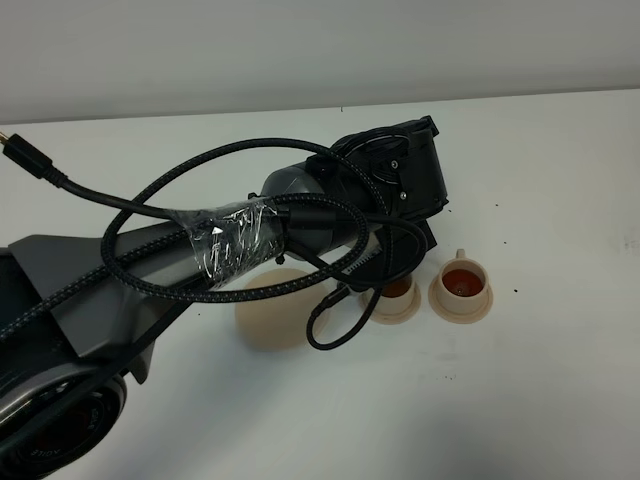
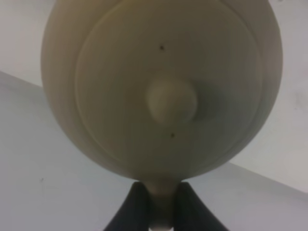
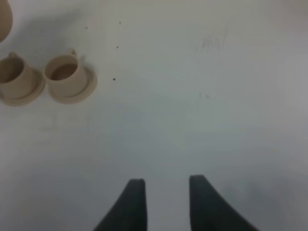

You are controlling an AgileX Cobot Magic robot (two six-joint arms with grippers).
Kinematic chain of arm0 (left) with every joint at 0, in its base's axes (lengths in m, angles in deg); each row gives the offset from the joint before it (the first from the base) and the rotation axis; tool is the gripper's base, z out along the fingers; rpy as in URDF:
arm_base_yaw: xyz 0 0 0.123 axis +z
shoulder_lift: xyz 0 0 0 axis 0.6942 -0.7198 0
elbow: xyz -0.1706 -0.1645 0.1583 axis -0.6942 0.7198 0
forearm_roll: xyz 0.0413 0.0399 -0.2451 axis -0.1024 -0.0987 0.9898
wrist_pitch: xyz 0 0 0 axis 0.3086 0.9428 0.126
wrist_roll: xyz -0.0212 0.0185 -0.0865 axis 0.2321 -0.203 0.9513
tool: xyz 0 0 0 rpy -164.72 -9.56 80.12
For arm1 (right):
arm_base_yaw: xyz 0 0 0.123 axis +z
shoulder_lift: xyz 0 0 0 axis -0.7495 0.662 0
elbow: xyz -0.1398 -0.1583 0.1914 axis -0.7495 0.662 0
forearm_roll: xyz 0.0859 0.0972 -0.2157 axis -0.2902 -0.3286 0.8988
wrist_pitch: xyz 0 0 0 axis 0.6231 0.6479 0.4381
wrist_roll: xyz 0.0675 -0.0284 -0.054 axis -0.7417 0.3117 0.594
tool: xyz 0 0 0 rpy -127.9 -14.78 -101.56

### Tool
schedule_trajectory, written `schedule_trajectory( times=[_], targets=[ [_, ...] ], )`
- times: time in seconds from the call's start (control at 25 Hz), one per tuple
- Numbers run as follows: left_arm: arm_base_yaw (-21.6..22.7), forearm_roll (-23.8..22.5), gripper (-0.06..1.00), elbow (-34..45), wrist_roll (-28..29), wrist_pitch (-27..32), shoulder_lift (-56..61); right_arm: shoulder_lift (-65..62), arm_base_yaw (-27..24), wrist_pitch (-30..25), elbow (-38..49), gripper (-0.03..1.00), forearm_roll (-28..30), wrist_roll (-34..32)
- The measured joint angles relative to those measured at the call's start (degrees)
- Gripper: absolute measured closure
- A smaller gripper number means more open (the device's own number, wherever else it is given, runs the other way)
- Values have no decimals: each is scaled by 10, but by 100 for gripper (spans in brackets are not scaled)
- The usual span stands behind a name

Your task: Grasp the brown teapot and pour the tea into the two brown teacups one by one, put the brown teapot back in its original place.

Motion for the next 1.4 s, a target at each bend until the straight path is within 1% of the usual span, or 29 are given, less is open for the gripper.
schedule_trajectory(
  times=[0.2,1.16,1.4],
  targets=[
    [0,8,82,0,0,0,0,0,0,0,0,73,0,0],
    [-1,8,82,0,-1,6,0,0,0,0,0,73,0,0],
    [-1,20,82,0,0,6,0,0,0,0,0,73,0,0]
  ],
)
